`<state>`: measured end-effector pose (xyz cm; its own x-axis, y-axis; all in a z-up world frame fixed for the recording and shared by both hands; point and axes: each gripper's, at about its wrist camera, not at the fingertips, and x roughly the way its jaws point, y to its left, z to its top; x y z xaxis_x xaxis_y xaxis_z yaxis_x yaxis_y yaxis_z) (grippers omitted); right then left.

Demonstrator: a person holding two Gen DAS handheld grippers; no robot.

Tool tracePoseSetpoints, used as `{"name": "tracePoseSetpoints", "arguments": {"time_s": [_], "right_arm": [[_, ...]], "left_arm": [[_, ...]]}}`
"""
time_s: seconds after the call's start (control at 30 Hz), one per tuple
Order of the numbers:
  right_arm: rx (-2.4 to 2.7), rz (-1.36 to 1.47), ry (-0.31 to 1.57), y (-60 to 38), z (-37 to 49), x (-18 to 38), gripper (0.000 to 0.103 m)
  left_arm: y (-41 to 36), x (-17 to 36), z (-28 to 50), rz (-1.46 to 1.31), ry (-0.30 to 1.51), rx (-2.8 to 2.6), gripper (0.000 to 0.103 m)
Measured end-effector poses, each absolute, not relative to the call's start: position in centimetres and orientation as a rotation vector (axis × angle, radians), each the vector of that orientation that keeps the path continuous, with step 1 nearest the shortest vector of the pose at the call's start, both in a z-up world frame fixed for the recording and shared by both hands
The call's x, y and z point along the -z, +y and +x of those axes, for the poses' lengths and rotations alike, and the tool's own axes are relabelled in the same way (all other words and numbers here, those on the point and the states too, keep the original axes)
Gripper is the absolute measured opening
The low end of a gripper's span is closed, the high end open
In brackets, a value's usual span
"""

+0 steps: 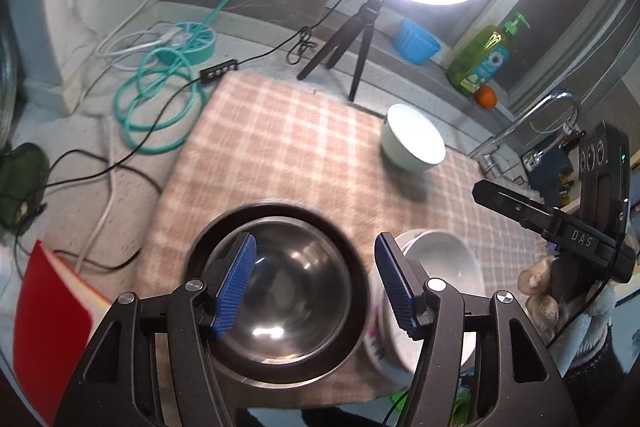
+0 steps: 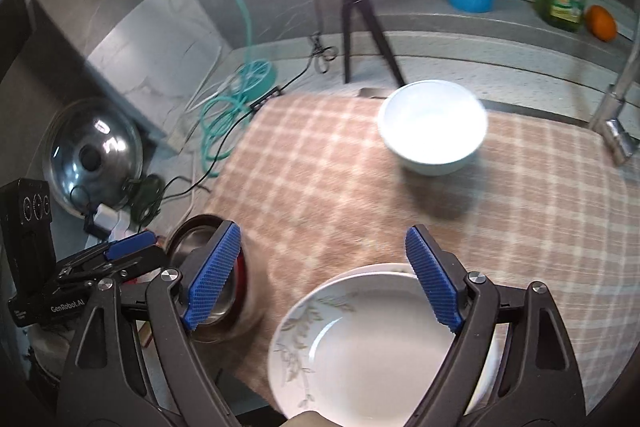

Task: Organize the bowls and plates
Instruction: 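Move both open grippers to the pale blue-white ceramic bowl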

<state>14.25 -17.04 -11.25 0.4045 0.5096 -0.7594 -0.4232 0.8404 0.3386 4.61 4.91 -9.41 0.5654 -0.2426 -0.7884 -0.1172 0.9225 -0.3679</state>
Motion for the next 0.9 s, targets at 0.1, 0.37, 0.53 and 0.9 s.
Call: {"name": "tracePoseSetpoints", "arguments": {"time_s": [0.1, 0.37, 0.53, 0.9], "right_arm": [[-0.551, 0.130, 0.987, -19.4, 15.5, 10.9, 0.087], [-0.475, 0.179, 0.978, -24.1, 19.4, 11.1, 0.087], [-0.454, 0.207, 0.986, -25.7, 21.9, 12.0, 0.087], [-0.477, 0.295, 1.072, -26.1, 26.8, 15.4, 0.085]], "left_arm": [[3.9, 9.3, 6.1, -0.388, 0.981, 0.102, 0.061], [0.8, 9.1, 10.5, -0.376, 0.988, 0.164, 0.061], [-0.7, 9.7, 14.2, -0.387, 1.006, 0.180, 0.061], [-3.2, 12.8, 21.1, -0.407, 1.093, 0.164, 0.061]]}}
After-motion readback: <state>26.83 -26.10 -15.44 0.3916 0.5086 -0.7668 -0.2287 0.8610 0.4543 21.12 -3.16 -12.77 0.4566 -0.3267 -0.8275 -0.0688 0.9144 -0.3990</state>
